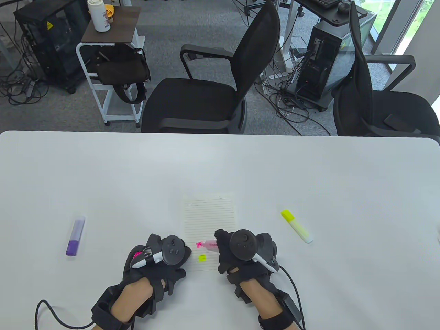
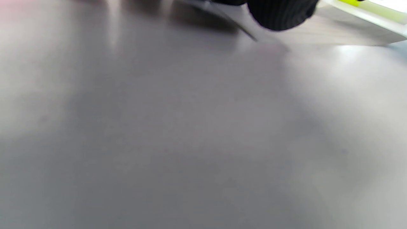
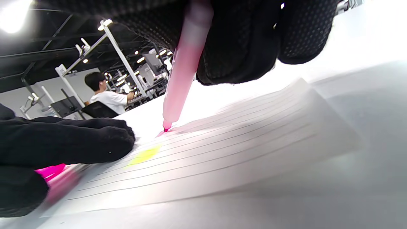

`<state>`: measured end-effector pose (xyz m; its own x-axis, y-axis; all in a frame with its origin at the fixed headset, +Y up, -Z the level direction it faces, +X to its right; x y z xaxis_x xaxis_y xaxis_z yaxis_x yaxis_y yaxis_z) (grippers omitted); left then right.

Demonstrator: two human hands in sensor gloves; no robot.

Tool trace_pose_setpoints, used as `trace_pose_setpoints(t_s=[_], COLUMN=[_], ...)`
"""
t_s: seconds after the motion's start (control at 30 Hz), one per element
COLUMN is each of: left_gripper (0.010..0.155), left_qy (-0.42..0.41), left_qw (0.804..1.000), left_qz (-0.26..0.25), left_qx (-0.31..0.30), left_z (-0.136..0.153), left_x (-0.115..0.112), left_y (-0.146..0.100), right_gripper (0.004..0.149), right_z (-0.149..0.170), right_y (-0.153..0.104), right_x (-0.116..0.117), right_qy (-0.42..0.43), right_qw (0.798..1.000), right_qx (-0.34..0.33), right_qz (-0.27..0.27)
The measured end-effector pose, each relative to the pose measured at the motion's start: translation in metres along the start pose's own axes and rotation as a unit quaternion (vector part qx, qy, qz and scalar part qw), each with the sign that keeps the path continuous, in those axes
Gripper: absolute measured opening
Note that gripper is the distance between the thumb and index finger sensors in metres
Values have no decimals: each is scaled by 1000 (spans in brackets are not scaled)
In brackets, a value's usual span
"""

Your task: Apply highlighter ink on paper

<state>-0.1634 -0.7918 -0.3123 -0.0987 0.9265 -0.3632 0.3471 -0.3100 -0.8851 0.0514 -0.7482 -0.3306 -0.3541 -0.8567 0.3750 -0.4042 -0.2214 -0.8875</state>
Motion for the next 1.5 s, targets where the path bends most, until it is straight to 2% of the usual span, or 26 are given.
trace_pose_setpoints(t_s=[0.2, 0.4, 0.57, 0.73, 0.9, 1.07, 1.23, 1.4, 1.5], left_gripper=[70, 70, 70, 70, 70, 70, 70, 70, 70], left_qy=[0, 0, 0, 0, 0, 0, 0, 0, 0], left_qw=[1000, 1000, 1000, 1000, 1000, 1000, 1000, 1000, 1000], left_qz=[0, 0, 0, 0, 0, 0, 0, 0, 0], left_qx=[0, 0, 0, 0, 0, 0, 0, 0, 0], left_z=[0, 0, 0, 0, 0, 0, 0, 0, 0], left_x=[0, 0, 0, 0, 0, 0, 0, 0, 0], left_y=[0, 0, 0, 0, 0, 0, 0, 0, 0], right_gripper=[39, 38, 38, 38, 38, 38, 38, 38, 38], right_z=[3, 3, 5, 5, 5, 7, 7, 8, 7], right_y=[0, 0, 0, 0, 0, 0, 1, 1, 1], right_x=[1, 2, 2, 1, 1, 0, 1, 1, 1], right_qy=[-15, 14, 3, 16, -3, 24, 13, 22, 15], right_qw=[999, 1000, 1000, 1000, 1000, 999, 1000, 999, 1000], right_qx=[9, 5, 14, 13, 21, 19, 21, 21, 19], right_qz=[28, -8, 18, -8, 23, -10, 14, -13, -4])
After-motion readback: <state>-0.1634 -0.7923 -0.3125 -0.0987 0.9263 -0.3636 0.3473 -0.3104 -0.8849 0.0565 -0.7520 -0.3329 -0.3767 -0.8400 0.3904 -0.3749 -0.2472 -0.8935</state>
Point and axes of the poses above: the tracker on the back of each hand, its own z axis roughly to the little-finger side, its own y axis roughly from the wrist to the fingertips, x = y × z, the point moved 3 cm from there along y, roughly from the wrist to the fingertips, and after that the axes turned 13 degrees about -z, right-handed, at the moved point
